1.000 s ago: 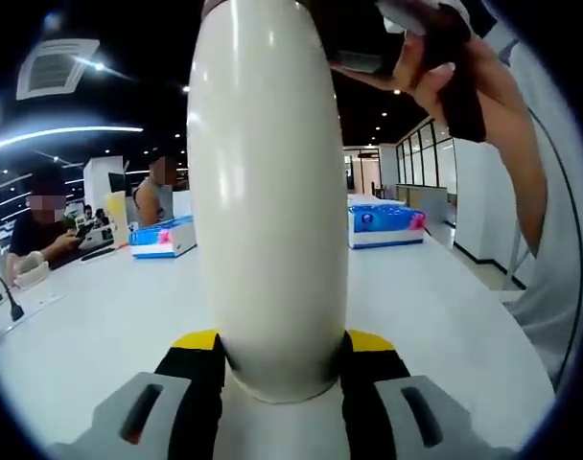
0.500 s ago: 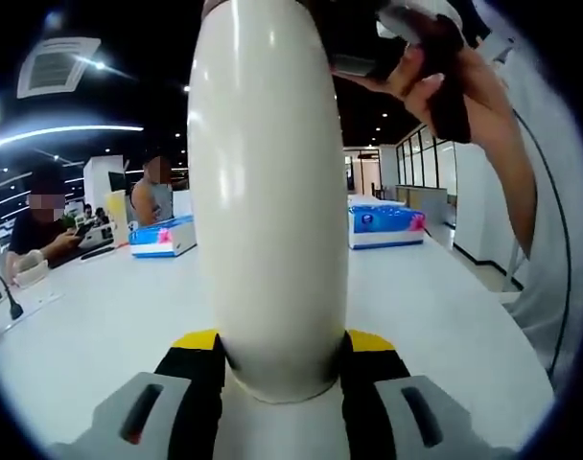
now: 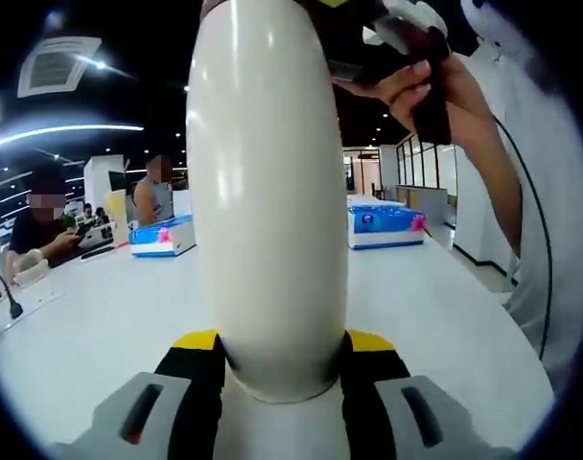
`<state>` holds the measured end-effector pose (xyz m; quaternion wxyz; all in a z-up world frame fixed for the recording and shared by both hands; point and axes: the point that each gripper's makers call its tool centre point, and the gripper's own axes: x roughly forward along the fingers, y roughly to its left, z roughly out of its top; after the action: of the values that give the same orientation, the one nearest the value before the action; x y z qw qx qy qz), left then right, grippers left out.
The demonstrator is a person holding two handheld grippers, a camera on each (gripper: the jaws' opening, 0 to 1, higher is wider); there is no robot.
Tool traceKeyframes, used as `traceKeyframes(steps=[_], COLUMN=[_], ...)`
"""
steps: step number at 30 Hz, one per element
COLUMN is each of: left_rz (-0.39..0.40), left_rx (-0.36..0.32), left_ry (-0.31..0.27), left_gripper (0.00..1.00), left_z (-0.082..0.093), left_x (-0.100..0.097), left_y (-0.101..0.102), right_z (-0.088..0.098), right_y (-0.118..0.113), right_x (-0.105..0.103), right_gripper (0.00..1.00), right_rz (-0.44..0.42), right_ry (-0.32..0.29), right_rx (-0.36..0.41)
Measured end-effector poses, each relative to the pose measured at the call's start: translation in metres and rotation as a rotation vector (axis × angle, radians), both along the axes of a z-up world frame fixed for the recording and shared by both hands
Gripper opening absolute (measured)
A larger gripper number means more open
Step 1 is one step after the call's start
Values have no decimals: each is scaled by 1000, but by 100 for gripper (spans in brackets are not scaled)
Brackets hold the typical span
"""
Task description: Grasp the water cup twist off the cup lid place the cup lid on the table
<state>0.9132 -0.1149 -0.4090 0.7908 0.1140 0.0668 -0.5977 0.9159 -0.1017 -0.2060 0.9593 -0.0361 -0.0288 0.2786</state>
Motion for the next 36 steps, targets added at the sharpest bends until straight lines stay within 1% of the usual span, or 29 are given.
traceKeyframes(steps=[7, 13, 15, 20, 29, 32, 36], left_rz=[2, 1, 1, 3, 5, 9, 14], left_rx=[0, 0, 0, 1, 0, 0, -1], left_ry=[2, 4, 4, 6, 8, 11, 16], left_gripper=[49, 49, 49, 49, 49, 49, 49], left_z=[0, 0, 0, 0, 0, 0, -1], left_x=[0, 0, 1, 1, 1, 1, 2], left_y=[1, 0, 0, 0, 0, 0, 0], right_z=[-1, 0, 0, 0, 0, -1, -1], right_y=[1, 2, 2, 4, 10, 13, 9], right_x=[1, 2, 3, 2, 2, 1, 6], right_gripper=[44, 44, 44, 44, 44, 44, 44], right_rz=[62, 157, 169, 238, 334, 389, 413], right_ry=[6, -5, -7, -20, -33, -52, -33], right_rx=[-3, 14, 17, 33, 2, -24, -12])
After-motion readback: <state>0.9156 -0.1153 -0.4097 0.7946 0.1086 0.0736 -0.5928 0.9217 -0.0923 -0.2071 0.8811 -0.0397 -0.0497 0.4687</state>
